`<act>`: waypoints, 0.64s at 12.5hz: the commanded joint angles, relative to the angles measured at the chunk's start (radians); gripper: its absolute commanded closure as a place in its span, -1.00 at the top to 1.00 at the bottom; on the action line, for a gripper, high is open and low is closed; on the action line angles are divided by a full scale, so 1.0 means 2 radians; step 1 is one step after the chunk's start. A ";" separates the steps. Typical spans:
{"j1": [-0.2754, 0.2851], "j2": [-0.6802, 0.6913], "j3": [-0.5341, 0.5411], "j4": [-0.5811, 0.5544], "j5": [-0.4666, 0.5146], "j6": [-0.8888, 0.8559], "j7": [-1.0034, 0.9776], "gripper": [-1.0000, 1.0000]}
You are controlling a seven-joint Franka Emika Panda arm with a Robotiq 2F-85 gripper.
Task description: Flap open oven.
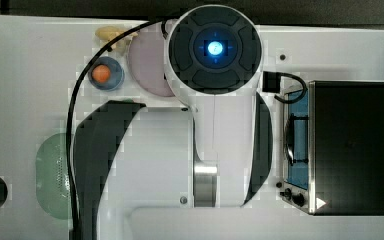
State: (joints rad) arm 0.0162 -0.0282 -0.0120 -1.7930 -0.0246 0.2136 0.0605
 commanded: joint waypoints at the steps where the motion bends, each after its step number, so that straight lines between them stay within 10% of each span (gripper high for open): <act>1: -0.011 -0.175 -0.017 -0.074 0.008 -0.095 -0.030 0.58; 3: -0.011 -0.174 -0.017 -0.074 0.008 -0.095 -0.030 0.99; 5: -0.011 -0.175 -0.017 -0.074 0.008 -0.095 -0.030 1.00; 8: -0.011 -0.175 -0.017 -0.074 0.008 -0.095 -0.030 0.39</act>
State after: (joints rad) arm 0.0073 -0.4539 -0.0430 -1.9102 -0.0170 0.0392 0.0544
